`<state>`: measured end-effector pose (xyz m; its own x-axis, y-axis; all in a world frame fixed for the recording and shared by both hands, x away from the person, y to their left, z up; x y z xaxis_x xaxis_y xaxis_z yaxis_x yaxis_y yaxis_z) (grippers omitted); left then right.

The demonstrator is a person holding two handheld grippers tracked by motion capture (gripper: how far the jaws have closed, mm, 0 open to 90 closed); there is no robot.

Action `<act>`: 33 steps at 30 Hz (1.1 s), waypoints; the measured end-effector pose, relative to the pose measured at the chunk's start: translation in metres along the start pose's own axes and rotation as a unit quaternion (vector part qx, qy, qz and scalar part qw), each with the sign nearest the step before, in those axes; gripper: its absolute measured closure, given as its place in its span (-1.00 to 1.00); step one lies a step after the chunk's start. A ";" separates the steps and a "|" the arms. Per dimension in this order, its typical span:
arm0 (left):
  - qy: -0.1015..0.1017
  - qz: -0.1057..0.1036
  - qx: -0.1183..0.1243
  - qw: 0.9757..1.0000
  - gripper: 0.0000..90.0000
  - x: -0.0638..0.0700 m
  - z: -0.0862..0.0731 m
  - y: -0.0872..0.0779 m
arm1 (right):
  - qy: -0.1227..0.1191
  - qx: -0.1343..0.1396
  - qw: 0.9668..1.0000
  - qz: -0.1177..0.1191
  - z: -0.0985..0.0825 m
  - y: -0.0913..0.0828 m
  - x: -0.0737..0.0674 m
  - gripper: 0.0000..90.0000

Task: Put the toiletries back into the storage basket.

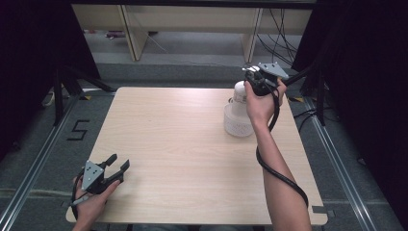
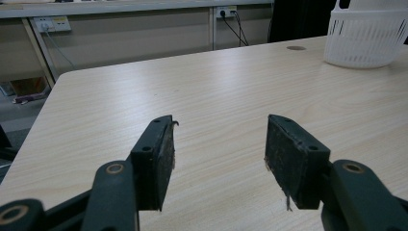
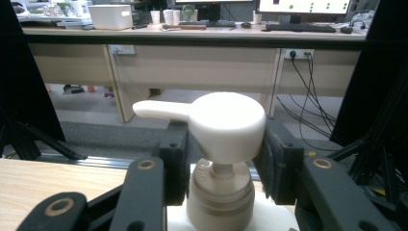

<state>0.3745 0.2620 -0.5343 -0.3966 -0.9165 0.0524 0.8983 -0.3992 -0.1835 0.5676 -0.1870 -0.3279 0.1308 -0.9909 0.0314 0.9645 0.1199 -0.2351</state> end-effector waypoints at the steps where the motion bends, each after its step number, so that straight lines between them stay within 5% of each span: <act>1: 0.000 0.000 0.000 1.000 -0.04 0.000 0.000 0.000 | 0.000 0.000 1.000 0.000 0.000 0.000 0.000 0.34; 33: 0.000 0.000 0.000 1.000 -0.04 0.000 0.000 0.000 | -0.004 -0.035 0.999 0.002 -0.034 0.014 -0.002 0.33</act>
<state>0.3744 0.2618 -0.5343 -0.3965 -0.9165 0.0529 0.8982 -0.3992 -0.1840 0.5727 -0.1852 -0.3644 0.1362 -0.9900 0.0374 0.9457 0.1187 -0.3025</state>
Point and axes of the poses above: each handheld gripper's, and its own axes: y roughly forward along the jaws, z roughly out of its top, x roughly to its right, the point moved 5 cm from there along y, roughly forward along the jaws, and after that the axes turned 3 degrees about -y, right-handed, at the moved point
